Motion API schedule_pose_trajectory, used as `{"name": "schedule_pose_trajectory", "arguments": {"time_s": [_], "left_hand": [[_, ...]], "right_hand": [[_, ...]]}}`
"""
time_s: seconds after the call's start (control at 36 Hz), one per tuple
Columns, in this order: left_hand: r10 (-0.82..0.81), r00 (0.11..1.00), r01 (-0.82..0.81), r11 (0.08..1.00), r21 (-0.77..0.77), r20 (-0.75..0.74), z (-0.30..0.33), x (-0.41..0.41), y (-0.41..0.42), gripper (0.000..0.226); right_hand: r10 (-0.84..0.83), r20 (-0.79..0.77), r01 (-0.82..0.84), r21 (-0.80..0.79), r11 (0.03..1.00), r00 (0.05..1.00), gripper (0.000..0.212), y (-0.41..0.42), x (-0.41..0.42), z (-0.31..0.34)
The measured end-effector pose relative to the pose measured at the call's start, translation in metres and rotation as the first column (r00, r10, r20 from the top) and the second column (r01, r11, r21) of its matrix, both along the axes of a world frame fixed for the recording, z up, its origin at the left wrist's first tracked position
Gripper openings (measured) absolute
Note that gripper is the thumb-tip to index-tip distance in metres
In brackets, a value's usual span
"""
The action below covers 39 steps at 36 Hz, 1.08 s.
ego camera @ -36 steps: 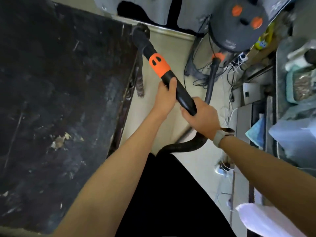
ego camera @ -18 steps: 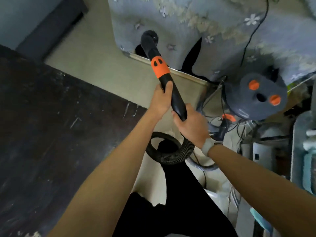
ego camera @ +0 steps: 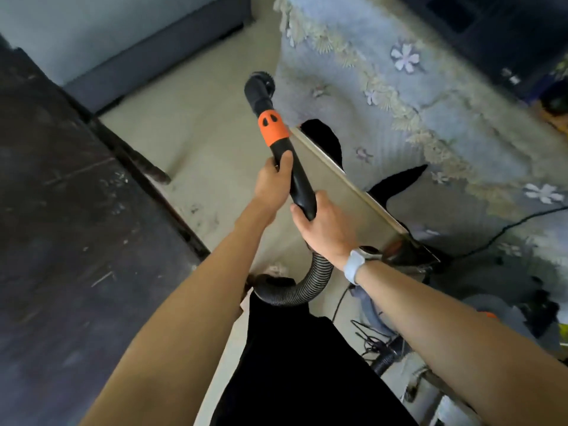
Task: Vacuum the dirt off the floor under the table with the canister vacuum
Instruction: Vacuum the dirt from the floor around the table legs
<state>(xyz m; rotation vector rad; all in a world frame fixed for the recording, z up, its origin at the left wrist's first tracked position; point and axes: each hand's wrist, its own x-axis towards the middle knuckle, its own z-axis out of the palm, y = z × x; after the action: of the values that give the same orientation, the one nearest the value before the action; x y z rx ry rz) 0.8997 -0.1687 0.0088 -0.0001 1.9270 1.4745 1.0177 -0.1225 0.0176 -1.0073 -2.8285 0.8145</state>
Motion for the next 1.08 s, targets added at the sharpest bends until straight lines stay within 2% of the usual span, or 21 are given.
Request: {"name": "schedule_pose_trajectory", "arguments": {"time_s": [0.11, 0.19, 0.39, 0.56, 0.64, 0.69, 0.78, 0.83, 0.97, 1.08], "left_hand": [[0.067, 0.998, -0.067, 0.998, -0.009, 0.005, 0.006, -0.032, 0.001, 0.04], [0.13, 0.991, -0.132, 0.99, 0.054, 0.041, 0.011, -0.059, 0.003, 0.035], [0.209, 0.977, -0.213, 0.969, 0.125, 0.05, 0.01, -0.14, 0.012, 0.027], [0.323, 0.942, -0.33, 0.941, 0.074, 0.095, 0.0, -0.204, 0.009, 0.026], [0.368, 0.926, -0.372, 0.927, 0.04, 0.085, -0.001, -0.222, 0.006, 0.025], [0.374, 0.927, -0.374, 0.927, 0.002, 0.038, -0.005, -0.231, 0.002, 0.024], [0.348, 0.937, -0.35, 0.932, -0.089, -0.036, -0.014, -0.24, -0.007, 0.025], [0.368, 0.929, -0.37, 0.922, -0.118, -0.039, -0.02, -0.245, -0.013, 0.024], [0.489, 0.873, -0.483, 0.865, -0.135, 0.008, -0.029, -0.255, -0.02, 0.023], [0.44, 0.898, -0.424, 0.868, -0.259, 0.002, -0.041, -0.259, -0.012, 0.02]], "right_hand": [[0.028, 0.005, -0.028, -0.118, 0.993, 1.0, 0.038, 0.001, -0.04, 0.002], [0.058, -0.004, -0.057, -0.229, 0.972, 0.998, 0.034, 0.005, -0.074, 0.0], [0.162, -0.004, -0.154, -0.338, 0.928, 0.987, 0.032, 0.024, -0.164, -0.01], [0.282, 0.025, -0.233, -0.495, 0.837, 0.959, 0.041, 0.028, -0.238, -0.014], [0.385, 0.049, -0.292, -0.566, 0.771, 0.922, 0.033, 0.033, -0.263, -0.016], [0.511, 0.086, -0.375, -0.579, 0.724, 0.855, 0.024, 0.041, -0.276, -0.017], [0.616, 0.142, -0.437, -0.585, 0.683, 0.775, 0.025, 0.06, -0.296, -0.026], [0.62, 0.164, -0.435, -0.579, 0.69, 0.767, 0.026, 0.075, -0.314, -0.036], [0.481, 0.136, -0.319, -0.591, 0.741, 0.866, 0.022, 0.091, -0.379, -0.056], [0.512, 0.093, -0.332, -0.659, 0.674, 0.854, 0.031, 0.077, -0.44, -0.064]]}}
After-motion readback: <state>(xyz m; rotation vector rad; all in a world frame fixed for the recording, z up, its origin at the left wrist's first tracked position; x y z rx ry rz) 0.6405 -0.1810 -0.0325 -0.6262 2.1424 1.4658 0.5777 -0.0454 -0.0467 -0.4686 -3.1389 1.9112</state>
